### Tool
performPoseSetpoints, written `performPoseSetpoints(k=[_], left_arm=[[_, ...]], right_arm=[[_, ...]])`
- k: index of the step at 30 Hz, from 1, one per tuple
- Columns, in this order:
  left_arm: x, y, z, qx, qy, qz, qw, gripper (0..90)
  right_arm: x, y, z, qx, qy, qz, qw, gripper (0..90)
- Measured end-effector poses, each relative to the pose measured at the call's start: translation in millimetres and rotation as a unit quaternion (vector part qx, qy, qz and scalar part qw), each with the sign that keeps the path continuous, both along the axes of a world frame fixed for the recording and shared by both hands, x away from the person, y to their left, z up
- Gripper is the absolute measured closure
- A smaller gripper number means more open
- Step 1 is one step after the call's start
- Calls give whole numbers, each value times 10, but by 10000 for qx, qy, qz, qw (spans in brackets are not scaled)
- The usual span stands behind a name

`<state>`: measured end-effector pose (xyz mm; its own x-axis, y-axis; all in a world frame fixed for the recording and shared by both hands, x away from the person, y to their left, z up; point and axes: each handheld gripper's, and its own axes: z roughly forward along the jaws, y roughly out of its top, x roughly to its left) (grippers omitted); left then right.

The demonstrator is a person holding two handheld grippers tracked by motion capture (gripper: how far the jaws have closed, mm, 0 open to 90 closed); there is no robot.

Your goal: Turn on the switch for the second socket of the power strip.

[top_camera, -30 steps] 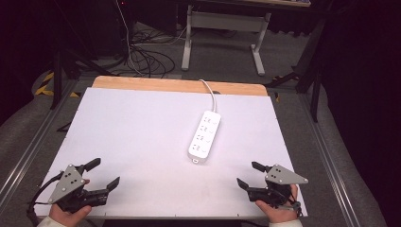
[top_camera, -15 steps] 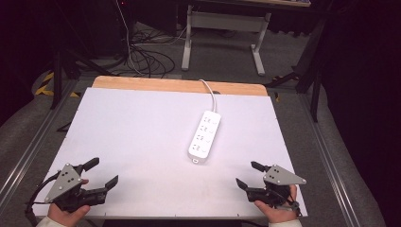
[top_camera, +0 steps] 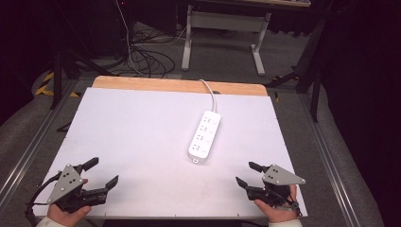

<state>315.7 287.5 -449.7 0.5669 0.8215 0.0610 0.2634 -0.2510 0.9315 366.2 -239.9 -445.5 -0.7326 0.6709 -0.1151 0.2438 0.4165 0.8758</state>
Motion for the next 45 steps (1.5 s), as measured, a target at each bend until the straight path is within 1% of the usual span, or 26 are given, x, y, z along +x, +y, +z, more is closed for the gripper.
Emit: performPoseSetpoints(k=[1,2,3,4,5,7,10,12,13,14,15,18,19,23,25,26,27,33,34,36,37,41,45], left_arm=[[-1,1,0,-15,12,-6,10000,152],[-2,2,1,-12,14,0,10000,152],[-3,0,0,-16,21,9,10000,152],[-2,1,0,7,6,12,10000,153],[-2,1,0,8,6,14,10000,153],[-3,1,1,6,11,13,10000,153],[-4,2,3,8,6,21,10000,154],[-3,2,1,7,15,27,10000,155],[-2,5,2,28,9,23,10000,156],[-3,5,3,30,12,30,10000,156],[-3,5,2,33,13,32,10000,159],[3,4,-2,51,34,49,10000,159],[4,5,-3,51,40,53,10000,159],[5,10,0,66,29,54,10000,159],[8,6,-4,44,53,64,10000,159],[13,7,-6,55,54,71,9999,159],[15,8,-9,55,87,81,9999,159],[16,13,-9,32,88,99,9999,159],[18,14,-9,44,80,99,9999,159],[19,14,-9,41,77,106,9999,159],[18,15,-8,43,90,95,9999,159],[16,15,-7,44,87,93,9999,159],[16,16,-6,49,83,93,9999,159]], right_arm=[[17,17,27,-117,26,-21,9999,402],[25,31,42,-165,23,-32,9999,414],[25,31,42,-165,23,-32,9999,414],[34,39,59,-215,10,-29,9998,429],[53,53,100,-225,35,-25,9997,439],[66,59,123,-197,50,-1,9998,441],[128,95,212,-122,98,42,9999,445],[143,106,234,-120,101,62,9999,449],[170,132,277,-139,100,81,9998,459],[170,132,277,-139,100,81,9998,459],[193,158,319,-171,83,72,9998,472],[234,189,375,-165,80,91,9998,487],[234,189,375,-165,80,91,9998,487],[334,220,466,-138,142,80,9998,514],[353,227,483,-143,143,79,9998,517],[395,237,512,-131,141,94,9998,530],[395,237,512,-131,141,94,9998,530],[520,251,583,-10,196,74,9998,544],[562,257,603,25,246,78,9997,555],[580,259,607,17,248,95,9996,557],[593,267,616,27,292,85,9995,559],[653,303,650,9,343,105,9994,569],[729,343,683,-43,368,89,9993,575]])
